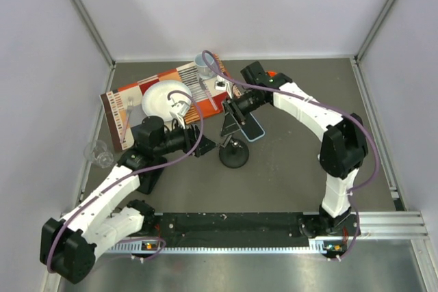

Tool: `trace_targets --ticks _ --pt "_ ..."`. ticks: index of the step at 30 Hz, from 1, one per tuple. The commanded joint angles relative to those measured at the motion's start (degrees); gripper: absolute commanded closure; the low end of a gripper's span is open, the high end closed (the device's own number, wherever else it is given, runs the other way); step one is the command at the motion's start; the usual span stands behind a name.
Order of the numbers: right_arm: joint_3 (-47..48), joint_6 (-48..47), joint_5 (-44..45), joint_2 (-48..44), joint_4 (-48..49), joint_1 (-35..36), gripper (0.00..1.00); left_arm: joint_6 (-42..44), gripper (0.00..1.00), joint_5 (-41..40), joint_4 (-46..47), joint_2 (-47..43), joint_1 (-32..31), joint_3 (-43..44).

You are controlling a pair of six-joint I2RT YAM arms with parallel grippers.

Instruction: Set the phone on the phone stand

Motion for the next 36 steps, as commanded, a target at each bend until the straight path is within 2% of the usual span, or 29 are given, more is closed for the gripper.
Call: trace_targets --ticks 1,4,5,6,7,12,16,17,19,24,25,28,31,32,34,35,36 --pt "4.9 1.4 4.8 1.5 1.8 -0.9 0.52 -2.4 0.31 -1.2 8.9 1.1 -0.9 -1.5" --pt "4.1 6.6 4.5 0.9 5.2 -2.3 0.41 -2.7 0.31 -1.8 10.5 1.8 -1.3 -1.8" --pt "2.2 9.3 3.9 0.3 9.1 -3.0 0.24 -2.7 0.31 -2.0 10.6 2.2 -1.4 -1.9" --pt "1.1 9.8 3.6 -0.3 10.8 -3.3 0.14 -2.7 0.31 -2.1 11.0 2.5 -1.4 -1.7" --pt "0.1 12.3 4.5 -1.6 12.8 -3.5 0.11 -2.8 0.31 -2.2 11.1 3.0 -1.4 -1.5" --pt "-9.5 23.7 7.2 -8.1 27.0 -7.7 0.07 -2.5 0.31 -3.1 11.7 3.8 -1.5 -0.8" --pt "-18.8 30.3 15.5 -16.3 33.9 -11.0 0.05 -1.4 0.28 -4.8 10.7 4.3 -1.5 0.2" --pt "-23.6 31.8 17.4 -18.4 34.8 -11.3 0.05 -1.3 0.27 -4.9 10.6 4.5 -1.5 0.6" --pt "-28.1 31.7 23.0 -24.4 35.8 -11.3 0.05 -0.9 0.26 -4.9 10.6 5.1 -1.5 1.5" --pt "-44.4 31.6 31.7 -37.3 37.8 -11.1 0.13 -1.3 0.26 -3.6 12.9 7.5 -1.5 3.1" --pt "-46.8 31.5 34.0 -41.3 38.6 -10.7 0.16 -1.8 0.26 -3.2 13.6 8.3 -1.6 3.0" --pt "-54.5 32.1 36.5 -45.4 42.6 -6.4 0.28 -3.1 0.27 -1.4 16.3 10.2 -1.8 3.0" --pt "-59.7 35.6 38.0 -44.9 50.3 -0.6 0.42 -3.4 0.35 0.2 17.2 11.7 -2.5 3.6" --pt "-62.0 38.9 38.1 -43.6 53.1 0.7 0.55 -3.3 0.38 0.3 17.2 11.8 -2.7 3.6" --pt "-63.6 41.8 38.7 -41.2 61.8 3.2 0.67 -3.2 0.42 0.5 17.1 11.8 -3.3 3.5" --pt "-63.7 44.1 39.3 -38.3 64.0 3.6 0.71 -3.1 0.45 0.2 16.9 11.7 -3.6 3.4" --pt "-63.5 45.1 39.9 -36.9 66.9 4.4 0.71 -3.1 0.45 -0.2 16.6 11.4 -3.8 3.0"
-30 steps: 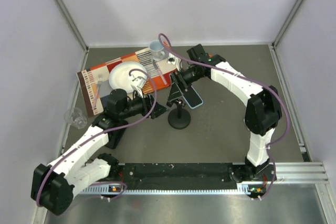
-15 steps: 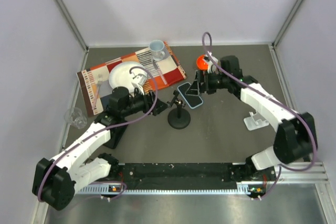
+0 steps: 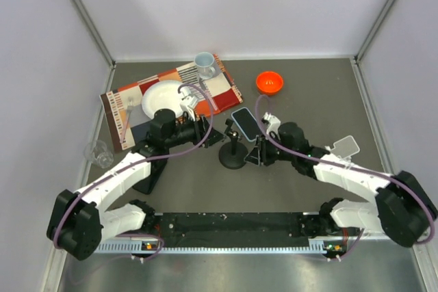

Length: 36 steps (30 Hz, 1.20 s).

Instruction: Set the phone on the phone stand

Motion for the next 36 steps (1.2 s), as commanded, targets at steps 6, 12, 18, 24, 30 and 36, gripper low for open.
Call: trace_targets --ticks 6,12,18,24,30,36 --pt "6.6 8.5 4.7 14.4 18.6 2.7 0.66 -0.3 0.49 0.1 2.2 -2.9 -2.5 0.2" --pt "12.2 8.2 3.7 18.0 17.0 2.6 0.65 -4.1 0.53 -0.7 6.2 -3.3 -5.1 -2.6" --pt "18.8 5.6 3.7 21.9 12.9 2.7 0.64 -8.1 0.53 -2.0 11.0 -1.1 -7.2 -4.9" --pt "26.8 3.8 3.0 26.8 6.6 2.6 0.61 -9.6 0.51 -2.6 13.8 1.9 -8.9 -3.6" --pt "29.1 0.9 8.9 25.3 -0.3 1.7 0.52 -7.1 0.47 -3.9 9.5 -0.5 -9.1 -2.3" --pt "25.6 -3.2 11.0 20.7 -5.2 -1.7 0.42 -2.1 0.35 -7.4 0.3 -7.7 -9.1 -1.4"
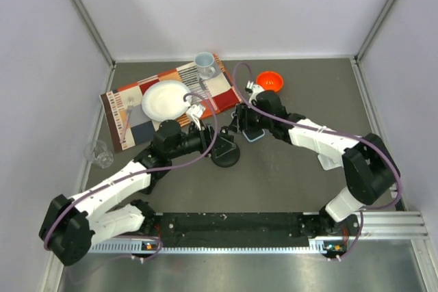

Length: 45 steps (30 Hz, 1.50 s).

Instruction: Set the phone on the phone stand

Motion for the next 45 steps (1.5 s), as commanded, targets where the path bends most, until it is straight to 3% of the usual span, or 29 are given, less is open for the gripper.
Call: trace_targets --ticks 1,2,6,10,15,24,37,45 --pt "-1.7 -5.3 3.3 -5.6 -4.9 -3.4 0.4 4.7 0.34 -3.7 -6.4 -5.7 -0.2 2.3" --pt "-1.9 -5.9 3.6 -6.0 -5.7 -4.0 0.37 5.3 0.32 -4.3 -7.3 -7.3 -0.1 2.4" --pt "-0.1 -10.9 1.7 -5.5 -10.4 -7.7 0.09 6.7 0.21 -4.9 -10.6 -10.3 -0.1 2.6" --pt "6.8 -18.1 0.5 2.6 -19.6 -10.9 0.01 7.4 0.12 -5.8 -13.4 -13.5 -0.1 3.2" --pt "18.5 -23.3 6.9 12.3 -28.3 -10.8 0.01 7.3 0.07 -9.6 -15.4 -18.5 0.1 3.3" --pt "30.7 -27.0 8.3 23.4 -34.2 -8.3 0.01 8.2 0.01 -16.7 -19.1 -24.4 0.2 2.0" --pt "29.2 -25.5 12.8 27.0 -32.8 -3.3 0.01 8.1 0.02 -18.2 -18.6 -24.1 0.2 1.4" --pt "26.4 -24.1 16.5 26.6 -30.6 -3.1 0.16 7.9 0.02 -18.4 -18.7 -24.1 0.2 1.2"
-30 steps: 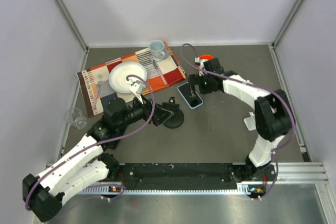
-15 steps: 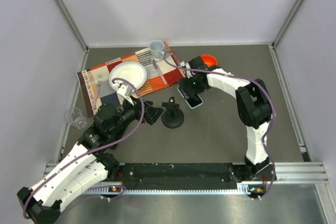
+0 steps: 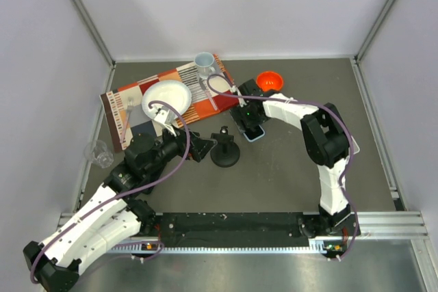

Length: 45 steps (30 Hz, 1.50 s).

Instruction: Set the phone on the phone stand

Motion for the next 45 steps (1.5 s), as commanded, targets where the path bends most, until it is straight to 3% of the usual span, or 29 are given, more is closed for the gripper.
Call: trace_targets --ticks 1,7,12,13,15,16,18,26,34,45 --pt "-1.6 1.0 2.5 0.1 2.0 0.5 0.17 0.1 0.02 -0.6 1.8 -0.1 0.2 0.0" --pt "-3.0 0.9 4.3 0.0 3.2 0.6 0.24 -0.2 0.02 -0.6 1.9 -0.1 0.2 0.1" --pt "-7.4 2.2 5.3 -5.1 8.3 0.6 0.55 0.1 0.02 -1.3 1.9 -0.2 0.2 0.2" --pt "-8.5 2.5 5.5 -8.1 9.6 0.6 0.67 0.2 0.02 -1.4 1.9 -0.1 0.2 0.2" --pt "-11.1 3.0 5.6 -10.6 12.8 0.6 0.8 0.3 0.01 -1.4 2.0 0.0 0.2 0.5" --pt "-12.7 3.3 5.8 -13.4 13.7 0.6 0.91 0.4 0.02 -1.4 2.0 0.1 0.2 0.6" --pt "-14.6 4.1 6.4 -16.3 16.3 0.6 1.0 0.5 0.02 -1.5 2.0 0.1 0.2 0.7" --pt "-25.8 9.3 7.9 -33.8 25.1 -0.3 1.0 0.0 0.02 -1.5 2.7 0.5 0.2 0.9" --pt "-36.6 17.4 -3.4 -46.5 34.9 -5.0 1.0 -1.6 0.02 2.7 5.2 5.1 0.3 3.2" --pt "-41.9 22.3 -13.0 -57.2 42.5 -5.2 1.0 -5.6 0.02 5.5 1.5 20.8 0.8 18.2"
